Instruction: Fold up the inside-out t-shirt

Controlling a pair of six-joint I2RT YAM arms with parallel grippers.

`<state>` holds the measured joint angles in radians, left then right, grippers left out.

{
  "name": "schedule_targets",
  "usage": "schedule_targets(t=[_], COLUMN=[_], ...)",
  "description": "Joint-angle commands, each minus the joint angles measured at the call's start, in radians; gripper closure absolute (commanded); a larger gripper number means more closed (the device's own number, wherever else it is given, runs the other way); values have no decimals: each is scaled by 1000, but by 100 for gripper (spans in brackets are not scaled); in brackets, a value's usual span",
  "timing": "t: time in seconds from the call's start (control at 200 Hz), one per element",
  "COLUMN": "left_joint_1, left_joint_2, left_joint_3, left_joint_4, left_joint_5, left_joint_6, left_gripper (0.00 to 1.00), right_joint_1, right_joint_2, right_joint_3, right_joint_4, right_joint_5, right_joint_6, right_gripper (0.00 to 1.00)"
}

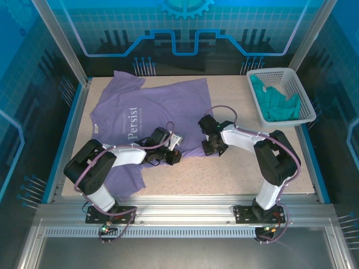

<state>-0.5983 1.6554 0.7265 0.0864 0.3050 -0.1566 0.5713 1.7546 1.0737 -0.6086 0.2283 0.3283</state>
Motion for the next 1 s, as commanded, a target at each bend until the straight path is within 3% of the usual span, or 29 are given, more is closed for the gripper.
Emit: schedule_targets(t=[0.0,0.24,0.51,0.735,0.995], left_joint_1=[6,5,5,5,4], left_joint_2=[10,4,6,2,1], left_joint_3=[15,11,14,9,10], left_joint_4=[-10,-11,-9,-7,-8], left_joint_5=[25,23,27,26,24], left_joint_6=[9,12,9,9,11], left_gripper=[100,100,100,100,100], right_joint_1=[12,17,19,-88,-144], right_joint_2=[-20,-120,-90,-46,-38], right_joint_3=[20,-3,29,12,-29], right_joint_4=[-33,-79,-102,-19,16], right_joint_5=[13,37,40,-223,-293], right_joint_6=[-18,-55,-100,-93,-86], right_gripper=[56,54,58,58,62])
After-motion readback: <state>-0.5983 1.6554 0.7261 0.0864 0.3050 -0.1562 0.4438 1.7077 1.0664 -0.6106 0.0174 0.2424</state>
